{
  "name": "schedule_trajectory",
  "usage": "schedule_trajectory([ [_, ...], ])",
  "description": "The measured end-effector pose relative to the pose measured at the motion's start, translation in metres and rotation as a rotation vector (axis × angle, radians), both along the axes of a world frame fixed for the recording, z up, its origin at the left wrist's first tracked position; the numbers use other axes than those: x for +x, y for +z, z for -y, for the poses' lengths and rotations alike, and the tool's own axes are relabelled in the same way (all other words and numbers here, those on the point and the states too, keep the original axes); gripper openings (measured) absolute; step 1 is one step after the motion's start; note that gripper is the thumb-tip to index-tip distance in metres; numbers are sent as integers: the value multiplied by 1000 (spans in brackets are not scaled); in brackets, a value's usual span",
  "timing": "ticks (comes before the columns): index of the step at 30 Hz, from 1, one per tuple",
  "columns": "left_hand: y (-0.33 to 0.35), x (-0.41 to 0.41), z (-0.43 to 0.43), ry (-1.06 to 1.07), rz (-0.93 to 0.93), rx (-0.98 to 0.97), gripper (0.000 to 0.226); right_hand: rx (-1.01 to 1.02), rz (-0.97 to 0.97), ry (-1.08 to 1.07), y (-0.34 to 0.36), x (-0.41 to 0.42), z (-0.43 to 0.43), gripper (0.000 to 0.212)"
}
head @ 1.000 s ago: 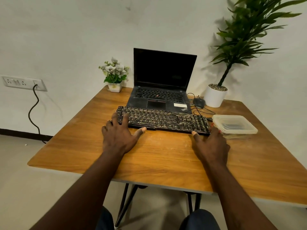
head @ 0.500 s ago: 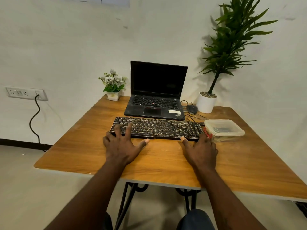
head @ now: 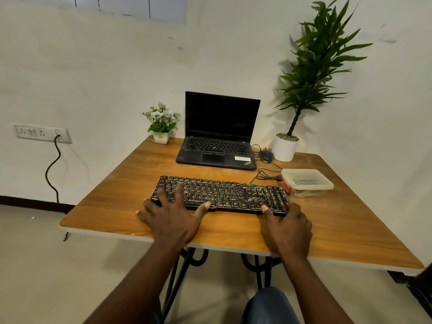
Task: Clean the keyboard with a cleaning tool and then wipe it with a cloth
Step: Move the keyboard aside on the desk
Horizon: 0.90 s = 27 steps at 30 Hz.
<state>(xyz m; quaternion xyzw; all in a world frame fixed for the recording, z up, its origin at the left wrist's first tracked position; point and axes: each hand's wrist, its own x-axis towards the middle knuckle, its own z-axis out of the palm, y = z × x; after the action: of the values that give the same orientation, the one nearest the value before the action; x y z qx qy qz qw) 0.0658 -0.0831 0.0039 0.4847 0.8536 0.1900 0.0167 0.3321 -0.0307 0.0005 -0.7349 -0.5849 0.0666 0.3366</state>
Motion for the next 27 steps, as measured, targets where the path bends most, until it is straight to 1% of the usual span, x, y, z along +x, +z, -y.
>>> schedule_trajectory([
  [2,8,9,1,-23,-67,34,111,8,-14,-3,1,2,1,77],
  [3,13,16,-2,-72,-116,64,110,9,-12,0,2,2,0,77],
  [4,19,23,-8,-152,-159,86,108,11,-6,5,3,0,0,77],
  [6,29,39,-28,-381,-217,83,104,11,15,19,2,-4,1,79],
  [8,37,52,-53,-593,-254,5,101,16,32,21,0,-6,1,81],
  [9,41,57,-65,-652,-262,-31,101,23,26,19,-1,-6,1,82],
  [13,53,64,-105,-668,-251,-85,111,39,-65,20,-1,-1,-4,84],
  [15,55,65,-121,-670,-247,-171,115,50,-71,27,-2,0,-5,83],
  [17,55,64,-132,-670,-206,-270,117,65,-86,38,-3,0,-6,81],
  [19,54,61,-139,-673,-171,-327,115,66,-121,42,-4,3,-7,80],
  [21,52,58,-141,-680,-184,-337,112,73,-161,49,-4,5,-6,77],
  [24,50,54,-136,-685,-215,-324,113,84,-204,52,-3,9,-2,72],
  [27,50,51,-123,-704,-127,-310,107,102,-210,47,-1,14,3,64],
])
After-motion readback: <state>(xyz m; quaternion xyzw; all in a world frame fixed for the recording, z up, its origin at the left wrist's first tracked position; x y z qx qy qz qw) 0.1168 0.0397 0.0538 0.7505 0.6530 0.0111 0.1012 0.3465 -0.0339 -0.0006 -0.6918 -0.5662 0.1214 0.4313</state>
